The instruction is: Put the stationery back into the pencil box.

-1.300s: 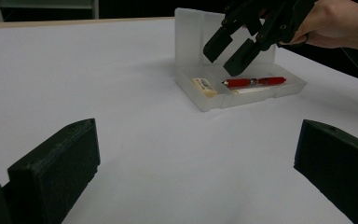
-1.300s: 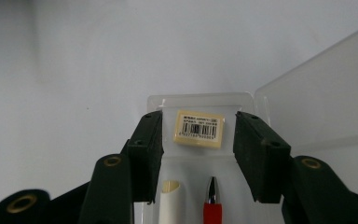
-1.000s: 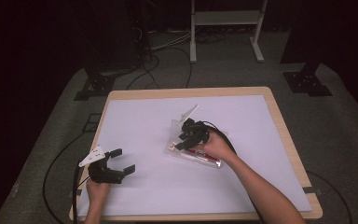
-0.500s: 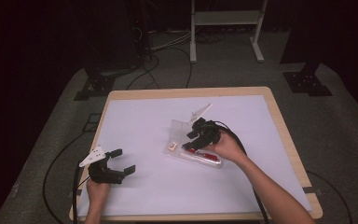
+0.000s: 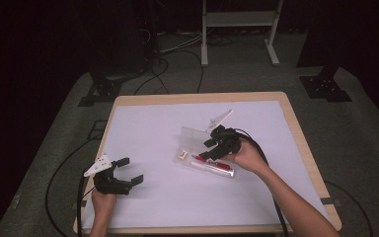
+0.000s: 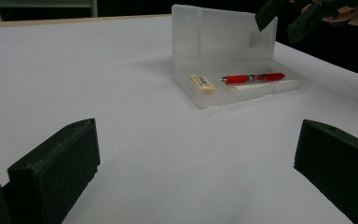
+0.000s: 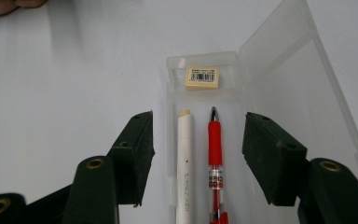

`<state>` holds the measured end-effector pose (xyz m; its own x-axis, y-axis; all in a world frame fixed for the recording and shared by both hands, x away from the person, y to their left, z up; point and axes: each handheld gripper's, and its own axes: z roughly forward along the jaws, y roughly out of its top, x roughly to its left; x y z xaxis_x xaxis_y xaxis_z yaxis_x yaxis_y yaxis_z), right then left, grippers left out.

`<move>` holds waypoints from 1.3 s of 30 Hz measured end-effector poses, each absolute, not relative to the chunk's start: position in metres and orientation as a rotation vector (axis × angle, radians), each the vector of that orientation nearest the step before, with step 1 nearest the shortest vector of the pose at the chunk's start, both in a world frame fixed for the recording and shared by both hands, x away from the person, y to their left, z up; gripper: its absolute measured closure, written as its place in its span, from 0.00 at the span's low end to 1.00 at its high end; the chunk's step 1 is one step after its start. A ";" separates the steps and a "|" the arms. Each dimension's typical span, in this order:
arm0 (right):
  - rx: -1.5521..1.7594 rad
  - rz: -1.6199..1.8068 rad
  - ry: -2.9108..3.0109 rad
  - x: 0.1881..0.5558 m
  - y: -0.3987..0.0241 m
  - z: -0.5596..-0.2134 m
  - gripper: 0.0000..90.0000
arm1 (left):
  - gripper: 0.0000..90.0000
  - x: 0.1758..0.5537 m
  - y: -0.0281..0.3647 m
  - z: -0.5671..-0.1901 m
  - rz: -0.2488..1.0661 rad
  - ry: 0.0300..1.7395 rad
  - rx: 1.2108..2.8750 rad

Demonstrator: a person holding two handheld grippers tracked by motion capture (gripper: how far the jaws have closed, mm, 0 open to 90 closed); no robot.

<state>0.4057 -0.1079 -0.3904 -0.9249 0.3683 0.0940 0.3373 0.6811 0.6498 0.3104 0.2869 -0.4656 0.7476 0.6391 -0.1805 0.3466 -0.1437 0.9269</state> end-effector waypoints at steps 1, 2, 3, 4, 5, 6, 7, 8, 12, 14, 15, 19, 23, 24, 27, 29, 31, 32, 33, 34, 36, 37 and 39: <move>0.604 1.088 2.838 0.405 -0.109 -0.390 0.46 | 0.00 0.310 0.287 -0.466 0.305 0.778 1.753; 0.617 1.089 2.837 0.405 -0.110 -0.390 0.46 | 0.00 0.310 0.287 -0.466 0.304 0.778 1.753; 0.615 1.091 2.835 0.405 -0.112 -0.390 0.45 | 0.00 0.310 0.287 -0.466 0.304 0.779 1.752; 0.616 1.100 2.833 0.405 -0.113 -0.390 0.45 | 0.00 0.310 0.287 -0.466 0.304 0.780 1.751; 0.616 1.100 2.833 0.405 -0.113 -0.390 0.45 | 0.00 0.310 0.287 -0.466 0.304 0.780 1.751; 0.622 1.096 2.833 0.404 -0.115 -0.390 0.45 | 0.00 0.310 0.287 -0.466 0.303 0.780 1.750; 0.623 1.095 2.834 0.404 -0.117 -0.390 0.45 | 0.00 0.310 0.287 -0.466 0.304 0.779 1.752; 0.619 1.093 2.834 0.404 -0.118 -0.391 0.45 | 0.00 0.310 0.287 -0.466 0.305 0.778 1.752; 0.648 1.096 2.835 0.402 -0.121 -0.392 0.45 | 0.00 0.310 0.287 -0.466 0.304 0.779 1.752; 0.648 1.098 2.833 0.401 -0.124 -0.393 0.45 | 0.00 0.310 0.287 -0.466 0.304 0.778 1.752; 0.666 1.096 2.832 0.400 -0.126 -0.394 0.45 | 0.00 0.310 0.287 -0.466 0.304 0.778 1.753; 0.662 1.093 2.832 0.400 -0.131 -0.394 0.44 | 0.00 0.310 0.287 -0.466 0.304 0.778 1.752; 0.675 1.103 2.828 0.397 -0.134 -0.392 0.44 | 0.00 0.310 0.287 -0.466 0.307 0.777 1.753; 0.675 1.103 2.828 0.397 -0.134 -0.392 0.44 | 0.00 0.310 0.287 -0.466 0.307 0.777 1.753; 0.676 1.108 2.829 0.395 -0.136 -0.392 0.43 | 0.00 0.310 0.287 -0.466 0.305 0.777 1.753; 0.686 1.109 2.827 0.394 -0.138 -0.392 0.42 | 0.00 0.310 0.287 -0.466 0.308 0.775 1.754; 0.680 1.109 2.830 0.394 -0.139 -0.393 0.41 | 0.00 0.310 0.287 -0.466 0.305 0.777 1.753; 0.680 1.108 2.831 0.393 -0.139 -0.393 0.41 | 0.00 0.310 0.287 -0.466 0.305 0.776 1.752; 0.685 1.106 2.830 0.393 -0.140 -0.392 0.41 | 0.00 0.310 0.287 -0.466 0.305 0.776 1.752; 0.685 1.106 2.830 0.393 -0.140 -0.392 0.41 | 0.00 0.310 0.287 -0.466 0.305 0.776 1.752; 0.687 1.114 2.829 0.391 -0.142 -0.392 0.40 | 0.00 0.310 0.287 -0.466 0.305 0.775 1.752; 0.693 1.117 2.828 0.391 -0.142 -0.392 0.40 | 0.00 0.310 0.287 -0.466 0.305 0.775 1.753; 0.690 1.120 2.826 0.391 -0.144 -0.392 0.40 | 0.00 0.310 0.287 -0.466 0.306 0.773 1.753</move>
